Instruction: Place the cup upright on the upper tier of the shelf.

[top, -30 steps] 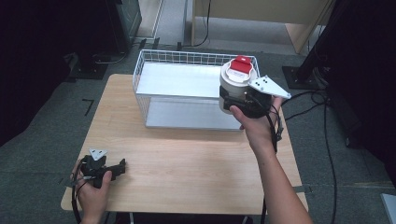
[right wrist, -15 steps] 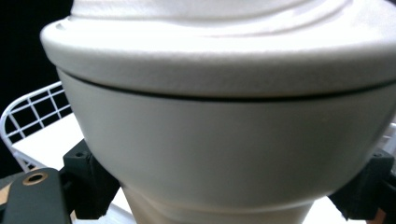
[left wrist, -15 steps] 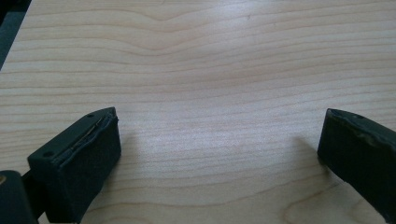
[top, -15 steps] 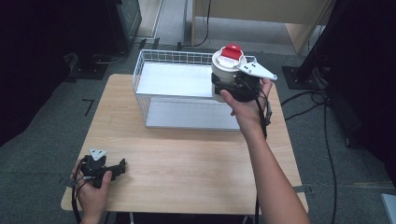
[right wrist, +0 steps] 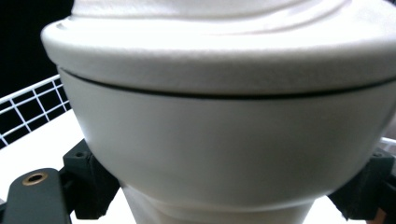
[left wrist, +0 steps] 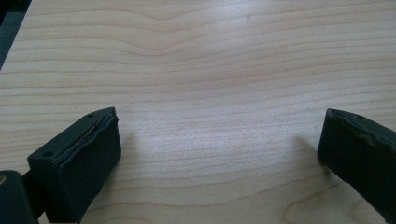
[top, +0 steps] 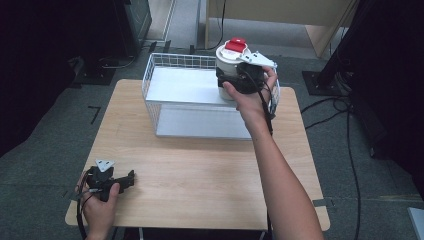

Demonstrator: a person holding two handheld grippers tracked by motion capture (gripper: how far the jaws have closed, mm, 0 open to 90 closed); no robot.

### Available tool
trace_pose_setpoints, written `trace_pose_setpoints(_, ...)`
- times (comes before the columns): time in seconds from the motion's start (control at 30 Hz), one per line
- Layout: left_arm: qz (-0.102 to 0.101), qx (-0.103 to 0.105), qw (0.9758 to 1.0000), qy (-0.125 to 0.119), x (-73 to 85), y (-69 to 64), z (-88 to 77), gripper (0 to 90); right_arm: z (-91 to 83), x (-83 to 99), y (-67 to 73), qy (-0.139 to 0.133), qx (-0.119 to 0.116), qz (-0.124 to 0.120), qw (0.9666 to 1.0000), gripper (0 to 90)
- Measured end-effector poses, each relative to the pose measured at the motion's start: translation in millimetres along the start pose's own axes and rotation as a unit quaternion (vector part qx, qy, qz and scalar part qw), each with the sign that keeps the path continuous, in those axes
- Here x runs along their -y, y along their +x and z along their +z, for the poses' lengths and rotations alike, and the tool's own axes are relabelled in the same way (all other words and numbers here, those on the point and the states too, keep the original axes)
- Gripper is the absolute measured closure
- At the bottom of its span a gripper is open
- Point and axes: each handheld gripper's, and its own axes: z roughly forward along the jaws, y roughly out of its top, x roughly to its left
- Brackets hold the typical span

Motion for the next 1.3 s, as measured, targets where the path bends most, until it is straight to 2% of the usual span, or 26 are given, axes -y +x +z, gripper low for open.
trace_pose_setpoints(0.13, 0.000, 0.000, 1.0000, 0.000, 0.0, 0.0, 0.0, 0.0, 7.4, -1.5, 2.3, 0.006, 0.005, -0.004, 1.0000, 12.4)
trace_pose_setpoints(0.23, 0.000, 0.000, 1.0000, 0.001, 0.0, 0.0, -0.1, 0.0, 17.2, -3.5, 4.3, 0.010, 0.007, 0.001, 0.9999, 12.4)
trace_pose_setpoints(0.5, -0.001, 0.001, 1.0000, 0.000, 0.0, 0.3, -0.2, 0.0, 29.8, -10.9, 5.7, 0.009, 0.012, 0.009, 0.9998, 12.3)
trace_pose_setpoints(0.7, -0.001, 0.001, 1.0000, 0.000, 0.0, 0.3, -0.2, 0.0, 36.2, -8.9, 6.0, 0.019, 0.019, 0.001, 0.9996, 12.3)
trace_pose_setpoints(0.97, 0.000, 0.001, 1.0000, 0.001, 0.0, 0.2, -0.2, 0.0, 31.4, -4.9, 4.0, 0.018, 0.007, -0.008, 0.9998, 12.1)
trace_pose_setpoints(1.13, 0.000, 0.000, 1.0000, 0.000, 0.0, 0.0, -0.1, 0.0, 26.0, -3.4, -3.7, 0.029, -0.004, 0.013, 0.9995, 11.7)
trace_pose_setpoints(1.23, 0.000, 0.000, 1.0000, 0.000, 0.0, 0.0, -0.1, 0.0, 25.0, -2.8, -3.8, 0.037, -0.014, 0.005, 0.9992, 11.5)
trace_pose_setpoints(1.3, 0.000, 0.000, 1.0000, 0.000, 0.0, 0.0, -0.1, 0.0, 25.0, -2.1, -2.3, 0.041, -0.009, 0.004, 0.9991, 11.5)
